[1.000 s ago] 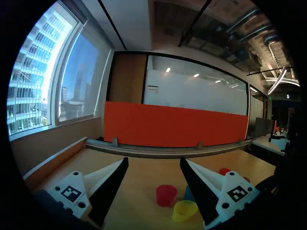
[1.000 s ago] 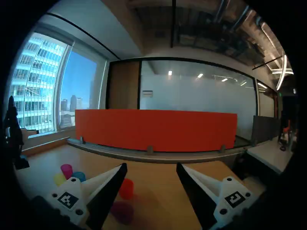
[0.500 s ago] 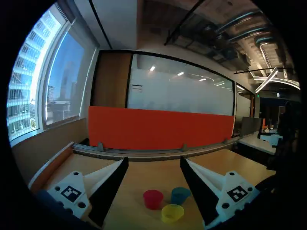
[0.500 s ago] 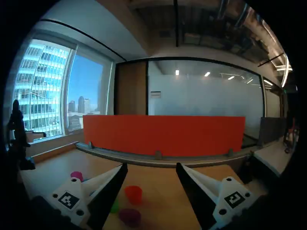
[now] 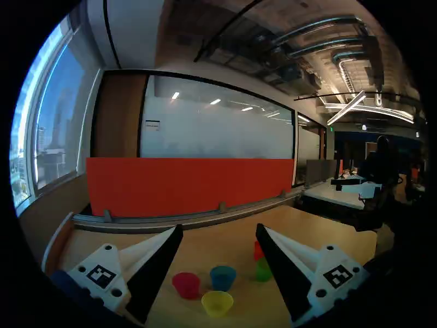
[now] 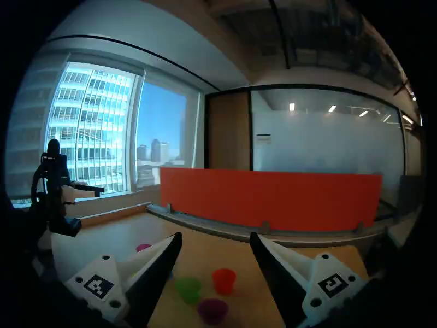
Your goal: Pour water
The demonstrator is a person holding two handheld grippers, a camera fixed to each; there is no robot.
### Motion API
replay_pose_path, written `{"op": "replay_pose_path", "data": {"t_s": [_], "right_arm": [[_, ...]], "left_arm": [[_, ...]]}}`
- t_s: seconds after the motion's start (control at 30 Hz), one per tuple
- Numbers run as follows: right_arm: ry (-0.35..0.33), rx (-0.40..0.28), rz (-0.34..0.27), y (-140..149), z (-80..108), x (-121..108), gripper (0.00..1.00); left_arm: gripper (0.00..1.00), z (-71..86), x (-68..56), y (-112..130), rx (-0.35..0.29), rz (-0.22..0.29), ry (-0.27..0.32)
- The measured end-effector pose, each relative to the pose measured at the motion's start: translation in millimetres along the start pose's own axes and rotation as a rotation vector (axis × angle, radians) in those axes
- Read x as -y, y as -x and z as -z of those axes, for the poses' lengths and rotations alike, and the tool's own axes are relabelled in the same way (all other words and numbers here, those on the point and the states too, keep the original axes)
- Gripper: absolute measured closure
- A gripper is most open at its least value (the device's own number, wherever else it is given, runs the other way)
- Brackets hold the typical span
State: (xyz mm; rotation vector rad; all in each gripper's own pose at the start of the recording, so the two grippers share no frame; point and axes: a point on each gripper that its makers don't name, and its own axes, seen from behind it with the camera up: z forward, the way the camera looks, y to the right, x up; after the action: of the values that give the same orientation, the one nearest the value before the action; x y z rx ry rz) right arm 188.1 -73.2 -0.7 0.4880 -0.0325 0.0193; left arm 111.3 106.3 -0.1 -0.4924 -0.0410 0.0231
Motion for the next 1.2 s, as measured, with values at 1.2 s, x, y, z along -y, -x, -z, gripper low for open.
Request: {"op": "replay_pose_path", "data": {"t_s": [1.2], "right_arm": [[-0.210, 0.220, 0.109, 42, -2.2, 39, 0.04]], "left_arm": [[0.00, -20.0, -29.1, 47, 0.180, -0.096, 0.185]]}}
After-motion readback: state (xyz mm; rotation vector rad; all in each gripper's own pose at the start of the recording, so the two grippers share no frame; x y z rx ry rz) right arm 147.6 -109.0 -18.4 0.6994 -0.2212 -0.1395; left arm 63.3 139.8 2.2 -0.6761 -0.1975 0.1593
